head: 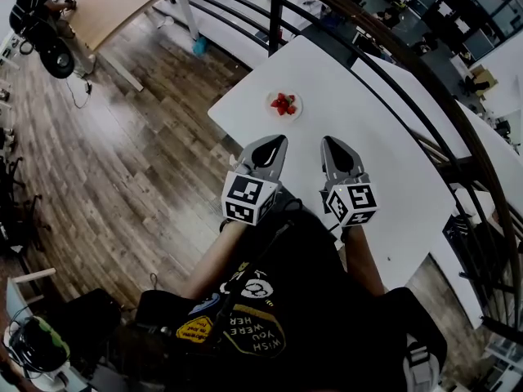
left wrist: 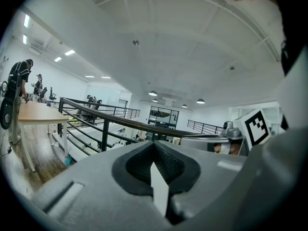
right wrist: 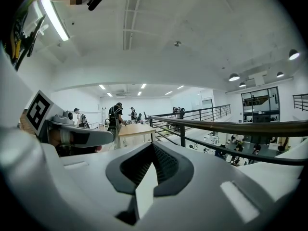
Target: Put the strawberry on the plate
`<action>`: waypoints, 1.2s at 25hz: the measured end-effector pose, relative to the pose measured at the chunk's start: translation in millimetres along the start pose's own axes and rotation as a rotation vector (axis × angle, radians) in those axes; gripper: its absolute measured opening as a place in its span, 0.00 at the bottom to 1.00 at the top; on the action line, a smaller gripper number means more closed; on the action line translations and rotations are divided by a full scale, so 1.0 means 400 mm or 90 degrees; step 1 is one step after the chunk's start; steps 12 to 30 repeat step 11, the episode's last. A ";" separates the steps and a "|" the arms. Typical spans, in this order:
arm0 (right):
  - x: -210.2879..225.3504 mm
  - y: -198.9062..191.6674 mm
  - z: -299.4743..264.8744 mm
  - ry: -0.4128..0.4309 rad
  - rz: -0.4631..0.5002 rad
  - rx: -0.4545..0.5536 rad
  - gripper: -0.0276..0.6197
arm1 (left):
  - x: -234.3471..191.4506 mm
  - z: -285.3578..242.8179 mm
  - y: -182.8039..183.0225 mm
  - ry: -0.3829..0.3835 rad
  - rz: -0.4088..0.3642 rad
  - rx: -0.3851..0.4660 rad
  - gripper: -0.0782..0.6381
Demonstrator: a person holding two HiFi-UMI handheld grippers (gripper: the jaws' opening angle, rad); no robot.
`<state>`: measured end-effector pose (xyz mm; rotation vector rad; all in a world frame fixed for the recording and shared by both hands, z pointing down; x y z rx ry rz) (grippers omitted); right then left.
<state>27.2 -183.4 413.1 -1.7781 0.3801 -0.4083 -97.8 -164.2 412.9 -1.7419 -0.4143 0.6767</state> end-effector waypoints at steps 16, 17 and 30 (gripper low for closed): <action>-0.005 0.000 -0.021 0.013 0.004 -0.008 0.05 | -0.012 -0.005 0.006 -0.002 0.022 0.008 0.11; -0.005 0.000 -0.021 0.013 0.004 -0.008 0.05 | -0.012 -0.005 0.006 -0.002 0.022 0.008 0.11; -0.005 0.000 -0.021 0.013 0.004 -0.008 0.05 | -0.012 -0.005 0.006 -0.002 0.022 0.008 0.11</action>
Point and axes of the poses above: the fingertips, and each gripper's own axes: z backward along the fingers, x to its right, y out of its top, the point moved 3 cm from there along z, backward along the fingers, and after that the axes turned 7 degrees about -y, right-handed, at the moved point
